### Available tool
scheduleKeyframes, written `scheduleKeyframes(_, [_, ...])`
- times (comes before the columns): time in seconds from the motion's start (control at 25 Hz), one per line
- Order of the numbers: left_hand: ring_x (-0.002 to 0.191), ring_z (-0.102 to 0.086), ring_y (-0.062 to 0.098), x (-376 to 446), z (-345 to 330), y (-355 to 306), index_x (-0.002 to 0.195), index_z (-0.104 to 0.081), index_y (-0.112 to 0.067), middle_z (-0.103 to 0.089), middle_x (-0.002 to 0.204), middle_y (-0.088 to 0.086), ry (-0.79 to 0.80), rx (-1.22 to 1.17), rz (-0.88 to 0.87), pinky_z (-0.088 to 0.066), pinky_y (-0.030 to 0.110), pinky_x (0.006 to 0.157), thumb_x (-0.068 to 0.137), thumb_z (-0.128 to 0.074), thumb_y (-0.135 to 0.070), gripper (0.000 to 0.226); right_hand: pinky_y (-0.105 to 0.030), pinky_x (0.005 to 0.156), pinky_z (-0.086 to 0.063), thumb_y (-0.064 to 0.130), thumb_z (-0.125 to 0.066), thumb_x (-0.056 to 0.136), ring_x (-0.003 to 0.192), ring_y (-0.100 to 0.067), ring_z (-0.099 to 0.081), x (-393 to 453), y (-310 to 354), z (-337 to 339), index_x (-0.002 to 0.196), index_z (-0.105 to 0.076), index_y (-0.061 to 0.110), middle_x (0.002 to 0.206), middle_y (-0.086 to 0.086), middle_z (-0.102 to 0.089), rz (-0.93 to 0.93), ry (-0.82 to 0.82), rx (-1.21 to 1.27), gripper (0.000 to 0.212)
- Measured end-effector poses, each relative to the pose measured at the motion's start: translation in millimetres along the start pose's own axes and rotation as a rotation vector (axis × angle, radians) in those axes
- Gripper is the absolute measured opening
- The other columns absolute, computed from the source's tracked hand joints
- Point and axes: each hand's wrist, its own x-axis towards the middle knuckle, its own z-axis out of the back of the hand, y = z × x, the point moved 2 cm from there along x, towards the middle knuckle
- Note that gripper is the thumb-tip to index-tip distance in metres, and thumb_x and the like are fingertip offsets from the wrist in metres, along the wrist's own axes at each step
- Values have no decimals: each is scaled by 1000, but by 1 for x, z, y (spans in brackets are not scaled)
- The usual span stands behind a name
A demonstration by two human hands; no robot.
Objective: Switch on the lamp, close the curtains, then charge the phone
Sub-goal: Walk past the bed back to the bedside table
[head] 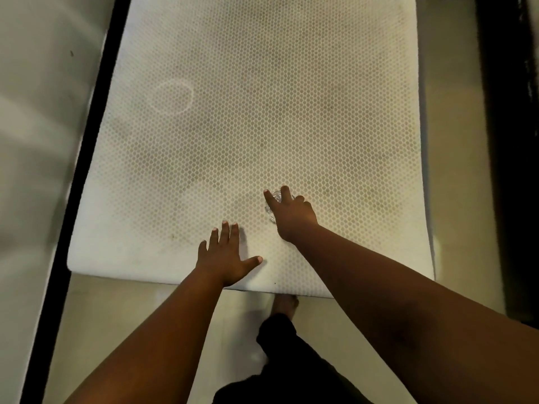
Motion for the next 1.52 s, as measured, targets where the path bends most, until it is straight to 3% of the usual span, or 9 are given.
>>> scheduleKeyframes(0.08, [147, 7, 30, -5, -11, -5, 150, 13, -17, 16, 160, 8, -4, 1, 13, -5, 53, 116, 79, -29, -80, 104, -48, 89, -49, 9, -64, 84, 119, -41, -45, 5, -1, 0, 145, -21, 27, 152, -16, -14, 17, -34, 56, 77])
scheduleKeyframes(0.2, [147, 8, 30, -14, -20, -15, 150, 14, -17, 18, 159, 8, -21, -9, 60, -4, 53, 116, 81, -30, -79, 102, -45, 77, -51, 10, -69, 80, 111, -39, -51, 7, -5, 1, 137, -28, 23, 143, -15, -29, 79, -22, 25, 72])
scheduleKeyframes(0.36, [147, 11, 28, -44, -22, -38, 150, 14, -18, 20, 158, 7, -81, -122, 151, -1, 52, 116, 82, -33, -76, 101, -43, 75, -47, 20, -67, 81, 107, -37, -56, -19, -14, 14, 133, -32, 22, 129, -12, -42, 242, -10, -126, 63])
scheduleKeyframes(0.6, [147, 11, 31, -116, -30, -97, 150, 15, -16, 21, 158, 9, -57, -268, 242, -2, 53, 116, 82, -38, -75, 103, -40, 70, -49, 23, -73, 72, 103, -35, -58, -98, -51, 51, 136, -29, 27, 128, -9, -44, 382, 46, -244, 78])
scheduleKeyframes(0.76, [146, 13, 31, -133, 2, -140, 149, 15, -16, 22, 158, 10, -85, -335, 254, 0, 51, 117, 82, -43, -73, 105, -36, 66, -46, 22, -75, 70, 103, -31, -58, -137, -86, 87, 139, -28, 29, 129, -7, -44, 444, 88, -248, 84])
scheduleKeyframes(1.04, [147, 12, 31, -104, 65, -236, 150, 13, -15, 19, 158, 12, -166, -178, 184, 1, 48, 118, 83, -41, -73, 104, -35, 63, -43, 20, -72, 72, 102, -28, -56, -135, -175, 142, 136, -33, 27, 128, -7, -43, 506, 48, -345, 75])
scheduleKeyframes(1.2, [147, 9, 32, -74, 120, -280, 150, 12, -14, 16, 159, 12, -218, -172, 296, 0, 49, 118, 82, -40, -74, 104, -38, 69, -50, 19, -71, 75, 106, -31, -54, -105, -233, 184, 138, -33, 24, 131, -10, -41, 599, 28, -425, 74])
scheduleKeyframes(1.32, [147, 9, 31, -48, 150, -331, 150, 11, -15, 15, 159, 11, -216, -280, 380, -1, 50, 118, 81, -41, -75, 106, -36, 66, -45, 18, -71, 74, 103, -31, -55, -85, -279, 221, 138, -33, 24, 129, -10, -43, 705, 22, -447, 74])
scheduleKeyframes(1.52, [147, 8, 31, -10, 207, -422, 150, 11, -15, 15, 159, 11, -253, -296, 392, 0, 49, 117, 80, -41, -76, 107, -35, 64, -44, 19, -72, 73, 101, -30, -56, -62, -357, 275, 137, -35, 23, 127, -10, -44, 779, 2, -483, 74])
